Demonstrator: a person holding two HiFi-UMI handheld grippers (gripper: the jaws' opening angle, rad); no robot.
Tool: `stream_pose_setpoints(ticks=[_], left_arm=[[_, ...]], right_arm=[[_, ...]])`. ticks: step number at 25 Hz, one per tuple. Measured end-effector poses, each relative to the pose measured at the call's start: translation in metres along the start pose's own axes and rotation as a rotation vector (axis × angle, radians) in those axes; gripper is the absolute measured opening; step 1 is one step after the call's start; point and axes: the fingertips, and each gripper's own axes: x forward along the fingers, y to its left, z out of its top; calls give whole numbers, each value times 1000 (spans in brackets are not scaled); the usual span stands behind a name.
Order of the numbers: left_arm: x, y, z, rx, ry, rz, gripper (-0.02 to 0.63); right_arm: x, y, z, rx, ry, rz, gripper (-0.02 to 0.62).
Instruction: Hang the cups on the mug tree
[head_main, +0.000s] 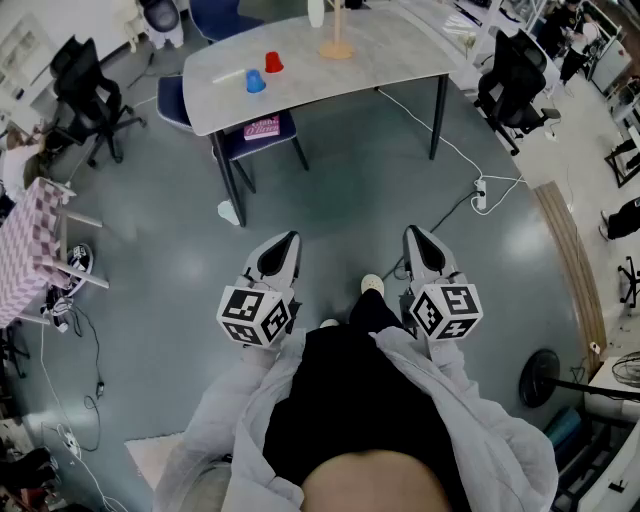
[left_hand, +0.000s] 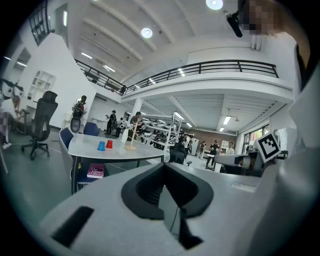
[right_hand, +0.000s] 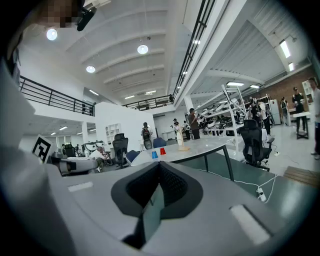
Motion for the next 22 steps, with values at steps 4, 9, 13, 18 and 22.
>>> stream_pose_setpoints(ticks=[4, 9, 13, 18, 22], left_arm=[[-3, -1, -7, -17, 8, 6, -2], [-7, -2, -15, -22, 22, 13, -2], [-8, 0, -26, -39, 42, 24, -2], [-2, 10, -31, -52, 68, 45, -2], [19, 28, -26, -50, 70, 71, -2]], right_arm=[[-1, 0, -8, -10, 24, -11, 8], [-2, -1, -14, 20, 31, -24, 8], [2, 1, -21, 28, 38, 0, 75], [22, -3, -18, 51, 29, 21, 319], [51, -9, -15, 34, 33, 57, 333]])
